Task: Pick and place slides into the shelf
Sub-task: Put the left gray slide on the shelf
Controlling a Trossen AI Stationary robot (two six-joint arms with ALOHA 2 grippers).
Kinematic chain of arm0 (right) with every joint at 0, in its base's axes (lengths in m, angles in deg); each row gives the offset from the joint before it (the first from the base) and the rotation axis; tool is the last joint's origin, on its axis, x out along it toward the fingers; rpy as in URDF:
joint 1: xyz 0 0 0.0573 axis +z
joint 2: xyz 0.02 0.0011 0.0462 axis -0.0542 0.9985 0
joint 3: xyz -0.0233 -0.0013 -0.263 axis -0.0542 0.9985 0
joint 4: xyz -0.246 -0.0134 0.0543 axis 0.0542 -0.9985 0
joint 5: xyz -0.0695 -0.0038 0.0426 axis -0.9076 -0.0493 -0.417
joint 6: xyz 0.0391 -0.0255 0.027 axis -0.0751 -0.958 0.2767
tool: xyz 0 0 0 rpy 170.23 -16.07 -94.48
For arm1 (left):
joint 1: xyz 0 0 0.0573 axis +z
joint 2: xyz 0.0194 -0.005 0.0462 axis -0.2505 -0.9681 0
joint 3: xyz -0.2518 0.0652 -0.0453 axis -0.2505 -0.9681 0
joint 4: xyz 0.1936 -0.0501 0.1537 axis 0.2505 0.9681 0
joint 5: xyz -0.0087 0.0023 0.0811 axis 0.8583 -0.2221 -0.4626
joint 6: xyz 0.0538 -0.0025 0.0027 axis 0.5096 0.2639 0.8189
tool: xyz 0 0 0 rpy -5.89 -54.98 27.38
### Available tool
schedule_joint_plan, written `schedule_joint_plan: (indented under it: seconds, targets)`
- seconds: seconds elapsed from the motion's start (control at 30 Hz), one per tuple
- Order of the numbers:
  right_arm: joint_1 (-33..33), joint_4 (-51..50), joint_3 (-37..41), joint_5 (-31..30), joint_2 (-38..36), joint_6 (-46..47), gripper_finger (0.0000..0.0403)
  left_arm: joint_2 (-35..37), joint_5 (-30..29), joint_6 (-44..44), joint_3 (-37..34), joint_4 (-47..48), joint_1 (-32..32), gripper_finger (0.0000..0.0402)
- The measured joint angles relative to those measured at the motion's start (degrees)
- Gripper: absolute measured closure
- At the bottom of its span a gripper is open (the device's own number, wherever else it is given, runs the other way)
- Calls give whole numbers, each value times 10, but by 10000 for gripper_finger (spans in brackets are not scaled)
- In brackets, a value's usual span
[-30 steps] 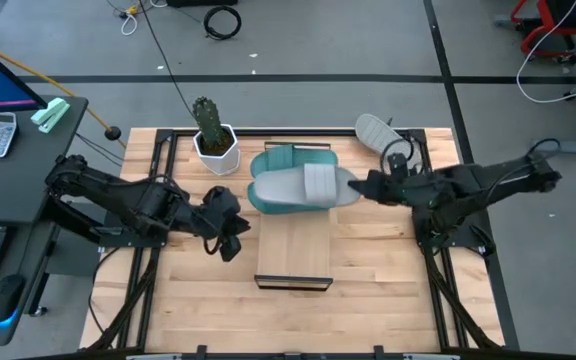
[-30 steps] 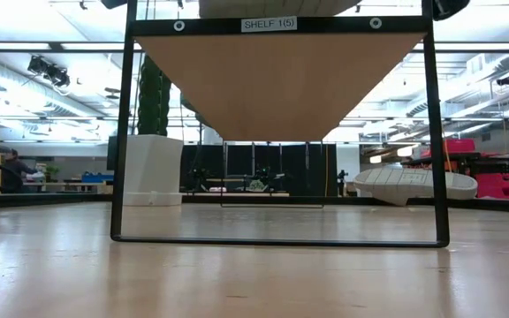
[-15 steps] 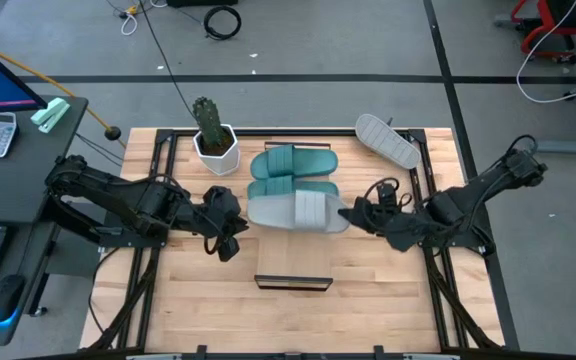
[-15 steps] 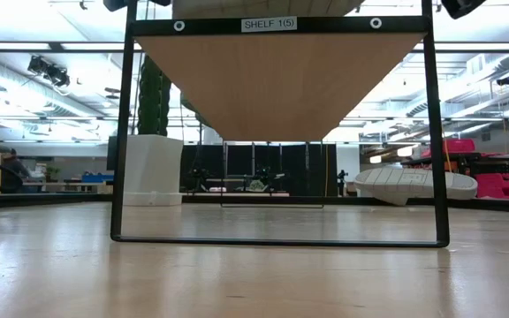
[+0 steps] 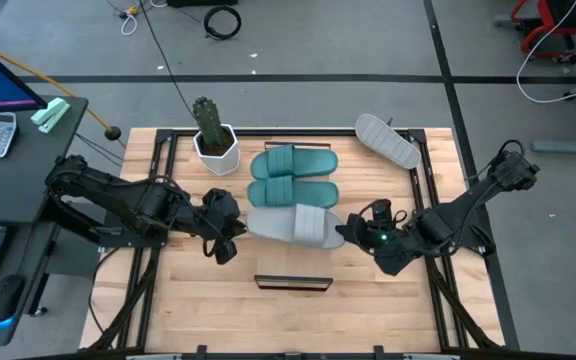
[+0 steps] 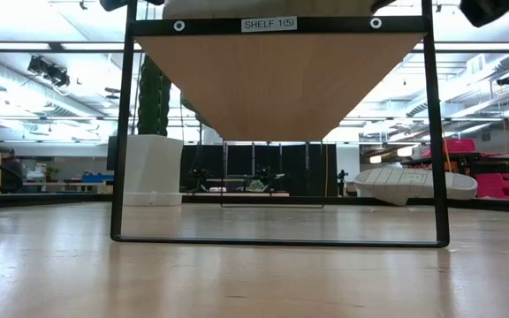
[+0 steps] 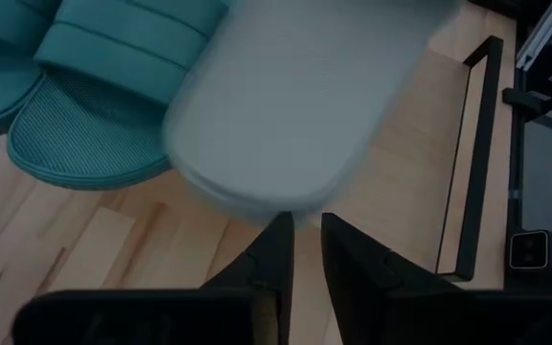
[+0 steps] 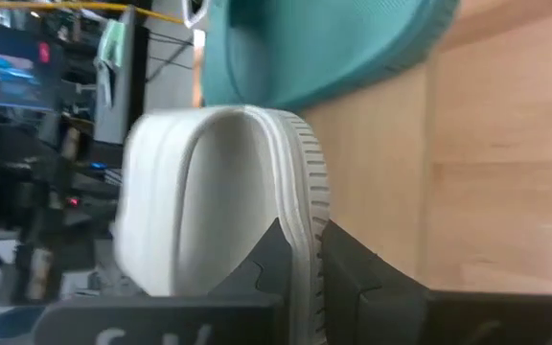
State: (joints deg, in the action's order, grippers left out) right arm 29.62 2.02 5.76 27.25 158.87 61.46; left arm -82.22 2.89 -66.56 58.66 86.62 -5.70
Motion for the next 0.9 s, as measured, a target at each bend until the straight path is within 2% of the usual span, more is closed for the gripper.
schedule_joint_plan:
  seconds: [0.9]
  targets:
    - [7,-70,1,1,11,39,371,0,0,-2,0,1,0,343]
